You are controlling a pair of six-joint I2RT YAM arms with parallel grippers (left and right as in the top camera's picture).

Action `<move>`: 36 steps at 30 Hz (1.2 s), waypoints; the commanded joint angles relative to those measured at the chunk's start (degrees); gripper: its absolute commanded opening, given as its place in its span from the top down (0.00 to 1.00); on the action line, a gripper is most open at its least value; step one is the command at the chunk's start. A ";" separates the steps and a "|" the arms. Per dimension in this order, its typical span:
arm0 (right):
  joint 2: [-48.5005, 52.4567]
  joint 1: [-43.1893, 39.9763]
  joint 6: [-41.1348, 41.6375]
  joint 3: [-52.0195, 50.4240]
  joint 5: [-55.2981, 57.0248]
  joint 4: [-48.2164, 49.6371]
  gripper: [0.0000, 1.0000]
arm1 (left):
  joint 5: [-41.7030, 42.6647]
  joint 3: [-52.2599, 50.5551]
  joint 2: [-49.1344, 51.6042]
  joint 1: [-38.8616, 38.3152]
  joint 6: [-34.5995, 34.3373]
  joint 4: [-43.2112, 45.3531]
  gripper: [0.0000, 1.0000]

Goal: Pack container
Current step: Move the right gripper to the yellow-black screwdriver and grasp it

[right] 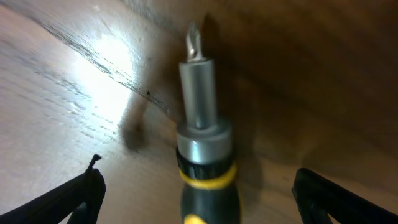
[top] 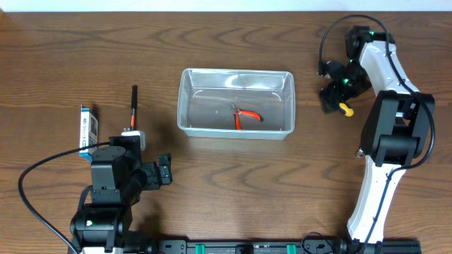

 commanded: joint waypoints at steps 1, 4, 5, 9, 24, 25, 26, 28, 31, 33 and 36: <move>0.11 -0.04 -0.42 -2.78 -0.02 1.79 0.03 | -0.46 1.11 -0.11 0.28 -0.52 -0.13 0.02; 0.11 -0.04 -0.17 -4.37 -0.04 3.26 0.05 | -0.44 1.11 -0.11 0.28 -0.52 -0.13 0.02; 0.11 -0.04 -0.17 -4.70 -0.04 3.48 0.05 | -0.44 1.11 -0.11 0.28 -0.52 -0.13 0.02; 0.11 -0.11 0.35 -5.05 -0.04 3.82 0.11 | -0.44 1.11 -0.11 0.28 -0.52 -0.13 0.02; 0.11 -0.42 1.33 -5.07 -0.07 3.04 0.40 | -0.44 1.11 -0.11 0.28 -0.55 -0.13 0.02; 0.11 -0.42 1.33 -5.07 -0.04 3.06 0.40 | -0.44 1.11 -0.11 0.28 -0.55 -0.13 0.02; 0.11 -0.42 1.33 -5.07 -0.07 3.08 0.41 | -0.44 1.11 -0.11 0.28 -0.55 -0.13 0.02; 0.11 -0.42 1.36 -5.07 -0.07 3.04 0.45 | -0.44 1.11 -0.11 0.28 -0.55 -0.13 0.02; 0.11 -0.39 1.36 -5.07 -0.09 3.06 0.47 | -0.44 1.11 -0.11 0.28 -0.55 -0.13 0.02; 0.11 -0.35 1.36 -5.07 -0.09 3.21 0.49 | -0.44 1.11 -0.11 0.28 -0.55 -0.13 0.02; 0.11 -0.37 1.33 -5.07 -0.09 3.23 0.56 | -0.44 1.11 -0.11 0.28 -0.55 -0.13 0.02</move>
